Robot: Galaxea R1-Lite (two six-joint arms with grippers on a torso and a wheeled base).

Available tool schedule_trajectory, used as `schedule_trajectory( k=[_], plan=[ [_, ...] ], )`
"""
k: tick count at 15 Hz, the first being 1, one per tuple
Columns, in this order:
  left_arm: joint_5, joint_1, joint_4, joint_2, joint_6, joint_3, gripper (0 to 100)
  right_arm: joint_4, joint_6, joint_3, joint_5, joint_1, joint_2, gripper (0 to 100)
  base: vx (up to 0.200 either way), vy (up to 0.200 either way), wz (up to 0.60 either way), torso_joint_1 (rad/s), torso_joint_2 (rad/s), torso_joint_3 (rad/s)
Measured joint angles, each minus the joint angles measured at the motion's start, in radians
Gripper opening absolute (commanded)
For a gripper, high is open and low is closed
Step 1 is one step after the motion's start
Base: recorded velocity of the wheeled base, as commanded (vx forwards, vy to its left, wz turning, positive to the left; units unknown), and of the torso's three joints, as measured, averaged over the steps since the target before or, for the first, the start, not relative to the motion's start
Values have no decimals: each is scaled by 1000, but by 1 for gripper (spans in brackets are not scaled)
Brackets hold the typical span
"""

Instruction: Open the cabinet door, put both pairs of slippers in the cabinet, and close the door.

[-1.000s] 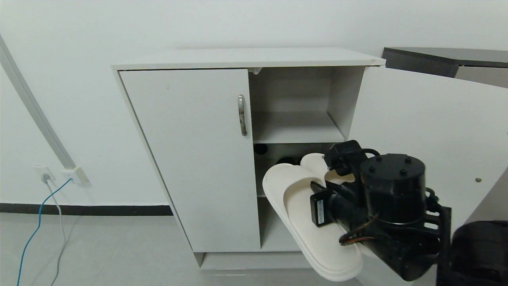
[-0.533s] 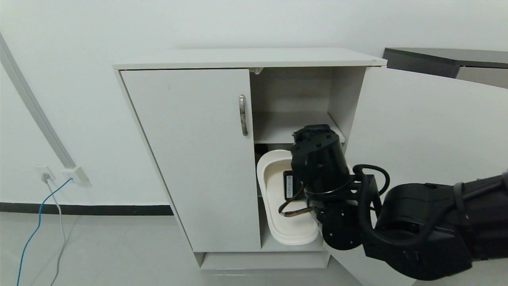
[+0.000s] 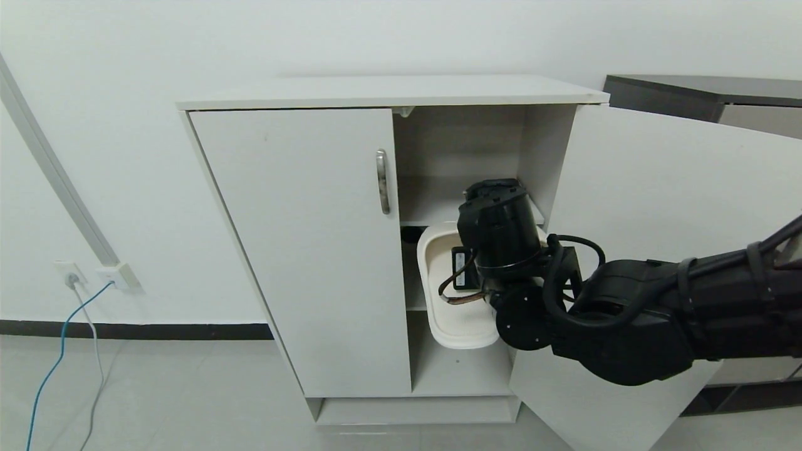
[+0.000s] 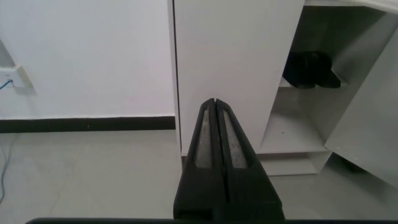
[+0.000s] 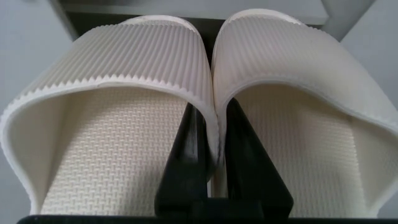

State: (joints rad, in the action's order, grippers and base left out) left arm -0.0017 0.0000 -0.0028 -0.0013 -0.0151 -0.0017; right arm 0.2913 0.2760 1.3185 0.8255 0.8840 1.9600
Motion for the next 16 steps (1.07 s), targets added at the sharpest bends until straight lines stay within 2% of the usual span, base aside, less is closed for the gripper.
schedule_trajectory(
  k=[12,16],
  plan=[
    [0,-1,0,0,0,0,0,1,-14,4,0,-6,2,0,200,0,0,2,2,3],
    [0,0,0,0,-1,0,0,3,-20,8,-4,-14,7,0,0,0,0,0,0,0]
  ],
)
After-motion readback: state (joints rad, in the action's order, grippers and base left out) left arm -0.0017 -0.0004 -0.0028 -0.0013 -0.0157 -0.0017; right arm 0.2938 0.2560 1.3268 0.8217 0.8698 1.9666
